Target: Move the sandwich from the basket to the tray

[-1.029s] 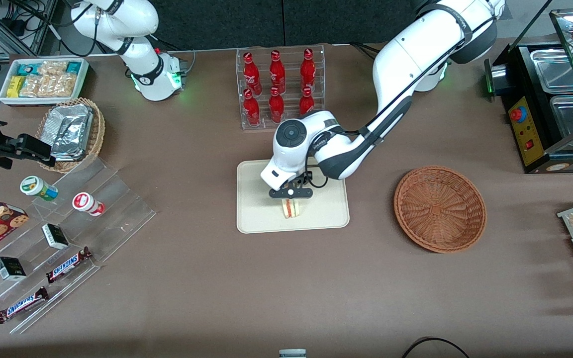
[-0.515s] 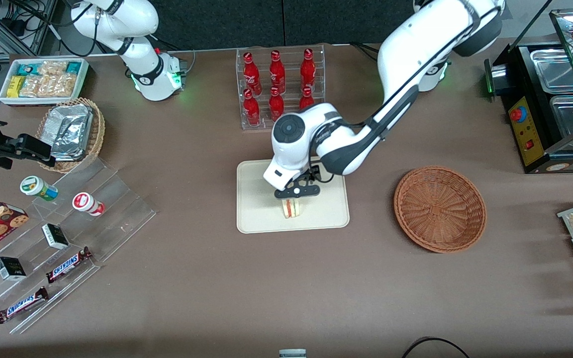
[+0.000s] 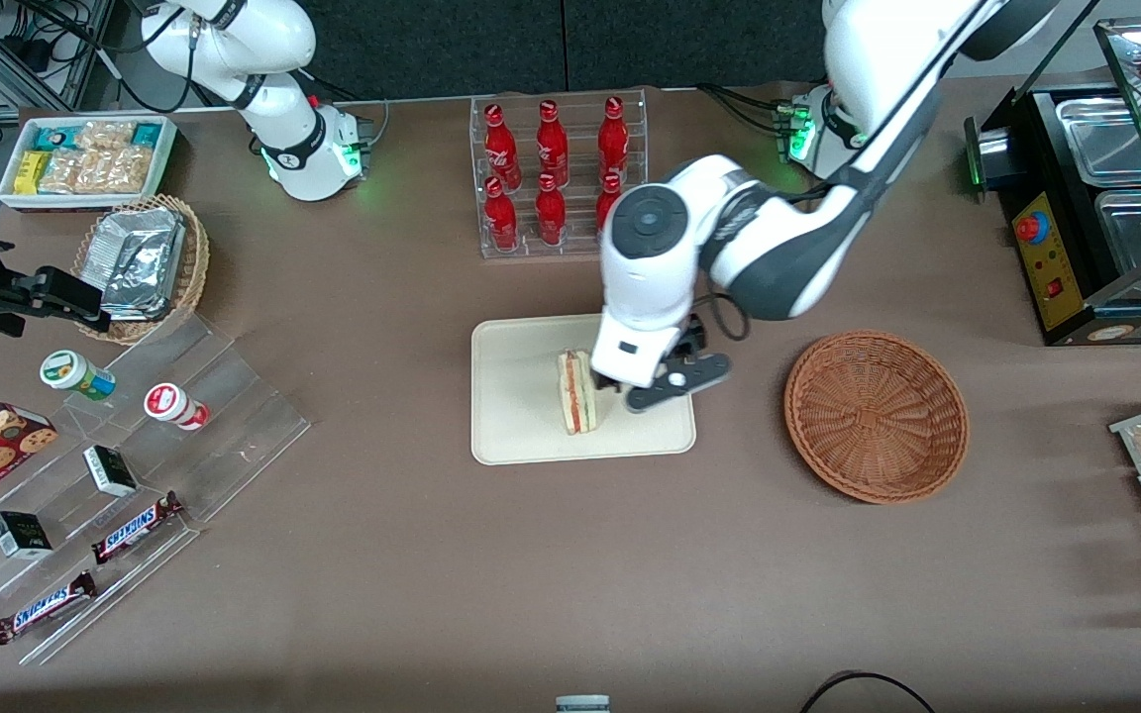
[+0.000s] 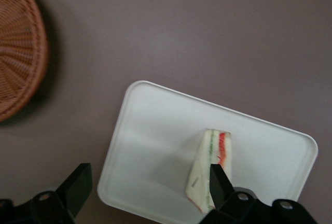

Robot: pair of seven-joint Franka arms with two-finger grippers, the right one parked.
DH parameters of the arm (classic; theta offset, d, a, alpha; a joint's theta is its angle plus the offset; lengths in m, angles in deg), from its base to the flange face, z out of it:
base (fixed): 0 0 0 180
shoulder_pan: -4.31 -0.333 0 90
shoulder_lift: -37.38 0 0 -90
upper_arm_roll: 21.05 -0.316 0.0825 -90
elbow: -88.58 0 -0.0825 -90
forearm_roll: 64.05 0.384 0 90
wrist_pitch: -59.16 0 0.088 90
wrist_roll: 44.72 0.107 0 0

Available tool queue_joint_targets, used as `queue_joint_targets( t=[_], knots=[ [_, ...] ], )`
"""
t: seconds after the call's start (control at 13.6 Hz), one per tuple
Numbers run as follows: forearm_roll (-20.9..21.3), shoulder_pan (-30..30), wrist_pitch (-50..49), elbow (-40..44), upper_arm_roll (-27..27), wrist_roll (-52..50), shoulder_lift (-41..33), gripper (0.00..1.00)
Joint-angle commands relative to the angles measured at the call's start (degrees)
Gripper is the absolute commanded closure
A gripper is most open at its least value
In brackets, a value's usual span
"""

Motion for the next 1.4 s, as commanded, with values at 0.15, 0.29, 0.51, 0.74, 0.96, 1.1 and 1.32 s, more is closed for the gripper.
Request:
queue_joint_targets(
  t=[0.15,0.29,0.51,0.74,0.96,1.1,1.32],
  knots=[
    [-6.3,-6.6,-7.6,3.1,0.5,10.0,-3.9,0.00],
    [-8.4,-9.0,-11.9,4.5,0.3,15.0,-5.6,0.00],
    [-8.7,-11.7,-15.9,4.7,-0.1,22.5,-8.4,0.00],
    [-11.9,-12.8,-22.0,7.6,-6.0,32.4,-10.1,0.00],
    [-17.4,-11.3,-25.2,7.4,-17.8,46.5,-14.8,0.00],
    [-17.6,-10.2,-29.0,7.2,-23.3,56.9,-16.8,0.00],
    [-17.6,-10.1,-29.1,3.8,-27.8,66.6,-20.7,0.00]
  ],
)
